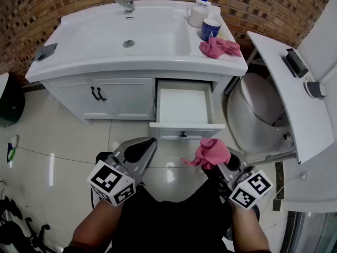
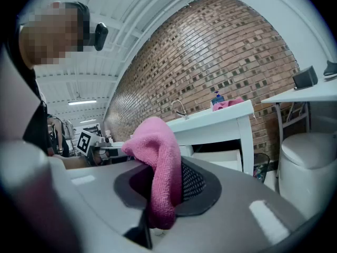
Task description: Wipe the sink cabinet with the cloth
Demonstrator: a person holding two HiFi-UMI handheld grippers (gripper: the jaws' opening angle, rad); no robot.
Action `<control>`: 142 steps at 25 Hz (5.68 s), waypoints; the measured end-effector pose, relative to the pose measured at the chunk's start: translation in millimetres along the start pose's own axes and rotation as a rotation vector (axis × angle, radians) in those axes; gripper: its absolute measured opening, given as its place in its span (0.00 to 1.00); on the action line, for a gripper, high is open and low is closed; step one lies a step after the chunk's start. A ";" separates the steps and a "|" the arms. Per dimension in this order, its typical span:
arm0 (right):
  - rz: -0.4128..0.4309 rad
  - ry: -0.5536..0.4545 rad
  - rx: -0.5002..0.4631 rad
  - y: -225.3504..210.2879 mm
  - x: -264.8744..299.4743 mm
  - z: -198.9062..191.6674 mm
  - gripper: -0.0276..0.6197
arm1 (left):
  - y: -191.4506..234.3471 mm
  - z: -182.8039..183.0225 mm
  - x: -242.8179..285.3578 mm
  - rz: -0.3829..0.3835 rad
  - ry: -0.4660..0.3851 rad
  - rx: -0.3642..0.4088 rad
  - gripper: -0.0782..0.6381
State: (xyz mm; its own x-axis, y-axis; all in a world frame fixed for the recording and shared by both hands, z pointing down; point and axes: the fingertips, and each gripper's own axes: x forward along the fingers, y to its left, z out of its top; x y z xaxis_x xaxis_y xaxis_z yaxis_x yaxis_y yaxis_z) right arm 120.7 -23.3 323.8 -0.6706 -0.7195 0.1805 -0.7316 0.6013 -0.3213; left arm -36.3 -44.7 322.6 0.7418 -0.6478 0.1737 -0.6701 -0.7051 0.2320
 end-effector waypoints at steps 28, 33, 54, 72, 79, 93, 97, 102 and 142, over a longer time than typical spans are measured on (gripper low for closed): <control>0.091 0.167 -0.085 30.2 162.9 -110.4 0.16 | 50.2 -42.1 -16.1 0.103 0.031 -0.043 0.12; 0.088 0.210 -0.106 31.7 186.5 -125.5 0.16 | 49.8 -42.4 -22.4 0.106 0.032 -0.047 0.12; -0.237 0.180 -0.067 -106.6 94.7 -118.8 0.16 | 38.0 -48.5 -7.0 0.077 0.037 -0.049 0.12; -0.471 0.123 -0.014 -177.8 12.7 -100.4 0.16 | 17.4 -48.8 22.9 0.030 0.031 -0.039 0.12; -0.174 0.219 0.005 -71.8 101.1 -149.9 0.16 | 28.8 -50.1 22.5 0.054 0.030 -0.043 0.12; -0.085 0.352 -0.021 -35.6 212.9 -242.5 0.16 | 48.5 -76.6 4.5 0.119 0.115 -0.026 0.12; -0.104 0.312 -0.001 -42.3 216.4 -240.9 0.16 | 51.9 -84.4 8.3 0.114 0.133 -0.047 0.12; -0.128 0.304 -0.008 -54.8 205.3 -237.3 0.16 | 47.3 -83.1 14.7 0.094 0.135 -0.034 0.12; -0.551 0.165 0.145 -221.6 25.5 -186.0 0.17 | 6.1 -88.7 67.2 0.015 0.138 -0.054 0.12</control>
State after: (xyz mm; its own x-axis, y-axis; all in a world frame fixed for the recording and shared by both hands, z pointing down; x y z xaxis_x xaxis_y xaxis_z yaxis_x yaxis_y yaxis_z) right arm 242.9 -110.3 572.5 -0.2150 -0.8418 0.4952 -0.9610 0.0921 -0.2607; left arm 11.9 -66.9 420.6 0.7307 -0.6101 0.3065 -0.6817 -0.6763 0.2790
